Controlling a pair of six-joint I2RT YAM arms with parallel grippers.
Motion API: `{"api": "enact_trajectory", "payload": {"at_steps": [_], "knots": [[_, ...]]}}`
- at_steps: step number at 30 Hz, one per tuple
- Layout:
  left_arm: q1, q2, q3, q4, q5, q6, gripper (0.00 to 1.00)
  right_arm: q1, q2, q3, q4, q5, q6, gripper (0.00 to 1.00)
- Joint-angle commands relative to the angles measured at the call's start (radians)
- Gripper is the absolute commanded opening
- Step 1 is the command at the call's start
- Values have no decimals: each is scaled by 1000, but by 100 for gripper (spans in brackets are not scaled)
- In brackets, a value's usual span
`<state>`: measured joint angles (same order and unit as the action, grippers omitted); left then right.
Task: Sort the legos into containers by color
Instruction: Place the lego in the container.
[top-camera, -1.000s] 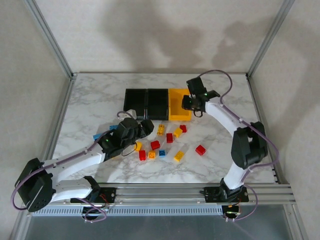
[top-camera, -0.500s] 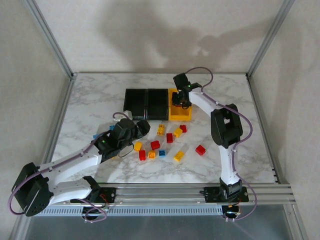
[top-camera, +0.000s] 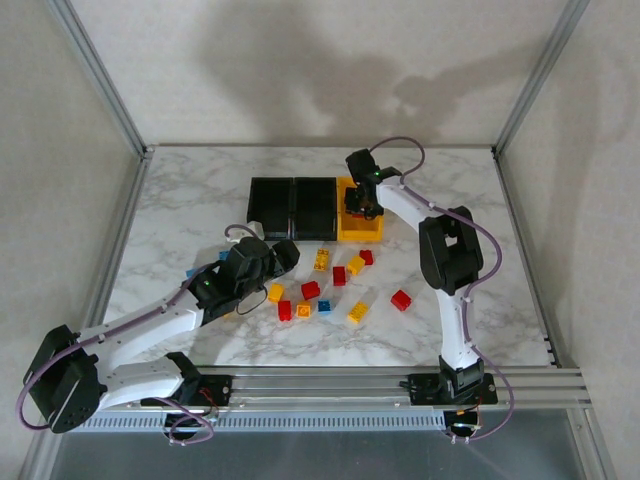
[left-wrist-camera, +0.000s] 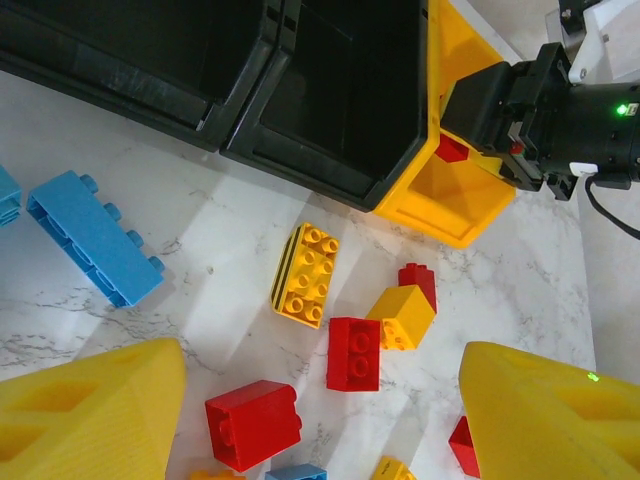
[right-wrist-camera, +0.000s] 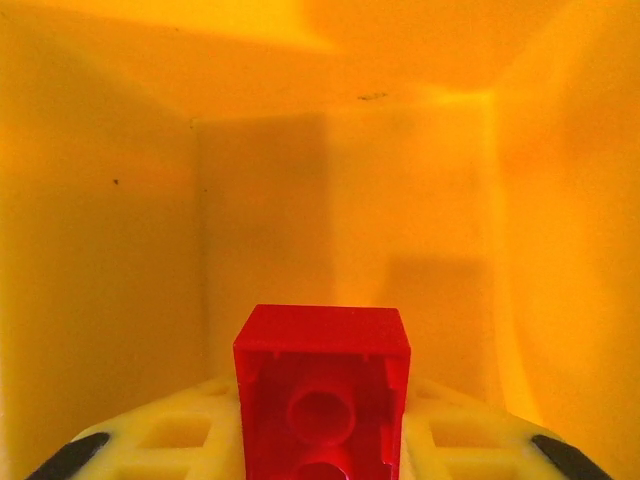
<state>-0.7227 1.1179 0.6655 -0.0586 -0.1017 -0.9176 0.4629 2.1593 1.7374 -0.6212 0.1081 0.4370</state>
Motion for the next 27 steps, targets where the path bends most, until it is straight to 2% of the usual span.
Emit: {"api": "enact_trajectory", "payload": {"at_steps": [1, 5, 10, 17, 23, 27], "knots": [[7, -9, 0, -24, -10, -5, 73, 8, 20, -1, -7, 14, 14, 29], [8, -9, -1, -24, -13, -8, 73, 10, 27, 6, -8, 12, 14, 32], [8, -6, 2, -25, -15, -8, 73, 11, 21, 23, -21, 18, 16, 42], [8, 0, 11, -36, -22, -3, 73, 17, -42, 31, -26, 35, 14, 48], [10, -7, 27, -74, -34, 3, 74, 36, -172, -15, -7, 49, 11, 49], [26, -2, 50, -149, -44, -2, 74, 61, -296, -117, 30, 59, 9, 52]]}}
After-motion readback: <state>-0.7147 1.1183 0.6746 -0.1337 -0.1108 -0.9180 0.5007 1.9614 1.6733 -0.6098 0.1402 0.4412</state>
